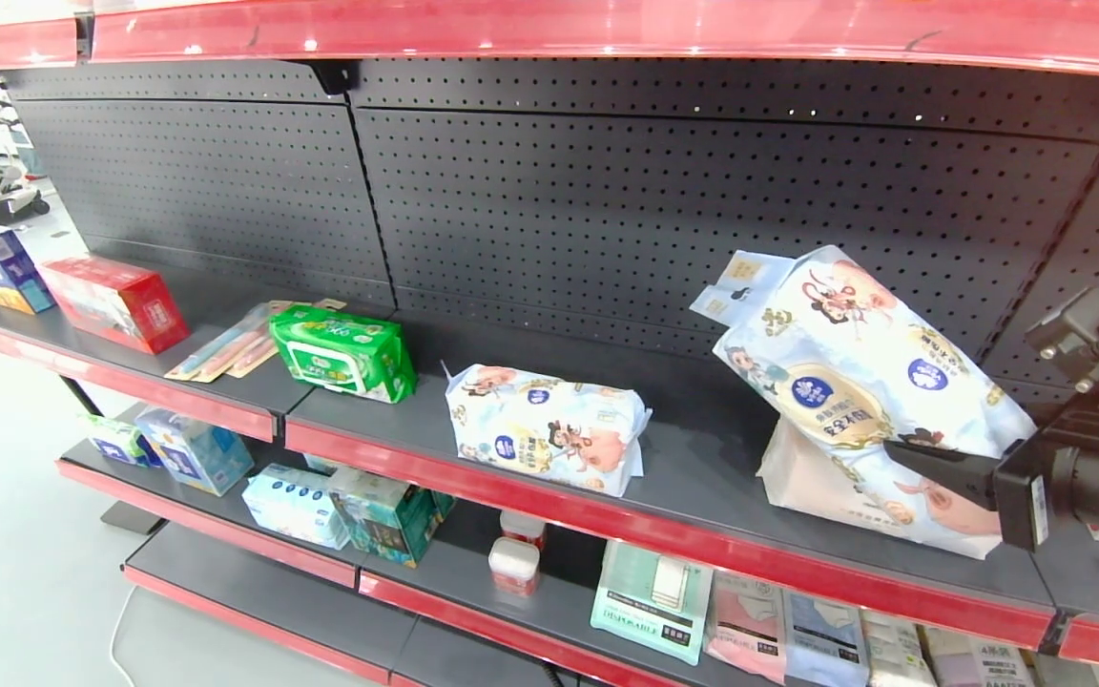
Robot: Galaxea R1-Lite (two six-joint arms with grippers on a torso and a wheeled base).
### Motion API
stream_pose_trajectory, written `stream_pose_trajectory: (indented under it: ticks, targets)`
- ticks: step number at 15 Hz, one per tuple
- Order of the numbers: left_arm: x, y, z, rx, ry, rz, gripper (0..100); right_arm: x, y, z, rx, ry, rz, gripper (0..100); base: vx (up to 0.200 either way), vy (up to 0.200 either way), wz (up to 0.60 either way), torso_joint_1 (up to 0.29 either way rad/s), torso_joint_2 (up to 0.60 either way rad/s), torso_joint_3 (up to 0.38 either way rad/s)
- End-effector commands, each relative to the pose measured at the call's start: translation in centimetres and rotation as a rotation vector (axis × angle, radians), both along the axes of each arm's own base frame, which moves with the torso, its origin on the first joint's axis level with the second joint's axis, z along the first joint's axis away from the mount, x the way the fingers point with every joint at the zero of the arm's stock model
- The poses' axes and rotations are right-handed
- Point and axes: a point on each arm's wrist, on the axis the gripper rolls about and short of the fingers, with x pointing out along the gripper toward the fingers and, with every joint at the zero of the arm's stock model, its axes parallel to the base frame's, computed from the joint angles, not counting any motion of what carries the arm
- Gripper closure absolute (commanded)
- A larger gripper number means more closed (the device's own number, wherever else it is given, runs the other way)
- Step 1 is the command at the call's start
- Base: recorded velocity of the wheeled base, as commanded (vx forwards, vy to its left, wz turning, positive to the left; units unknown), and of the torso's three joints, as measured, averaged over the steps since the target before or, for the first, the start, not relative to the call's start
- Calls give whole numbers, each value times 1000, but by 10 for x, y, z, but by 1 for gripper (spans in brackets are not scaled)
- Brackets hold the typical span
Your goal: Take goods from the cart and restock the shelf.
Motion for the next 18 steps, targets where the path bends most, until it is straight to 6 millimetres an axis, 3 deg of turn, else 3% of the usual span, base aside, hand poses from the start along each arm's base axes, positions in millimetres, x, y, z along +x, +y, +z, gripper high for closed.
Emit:
stream_pose_trajectory:
  ticks: [1,7,10,18]
  targets:
    - [0,-1,0,9,-3,-44,0,-3,-1,1,1,-7,-1,100,0,0,0,0,0,0]
    - [0,-1,0,-1,-5,-47,0,12,8,-5,-3,11,24,100,0,0,0,0,0,0]
    - [0,-1,0,-1,-5,-47,0,46,25,-17,11,-50,50,100,0,0,0,0,0,0]
    - [0,-1,0,1,-5,-47,0,89,69,-8,72,-76,80,100,0,0,0,0,0,0]
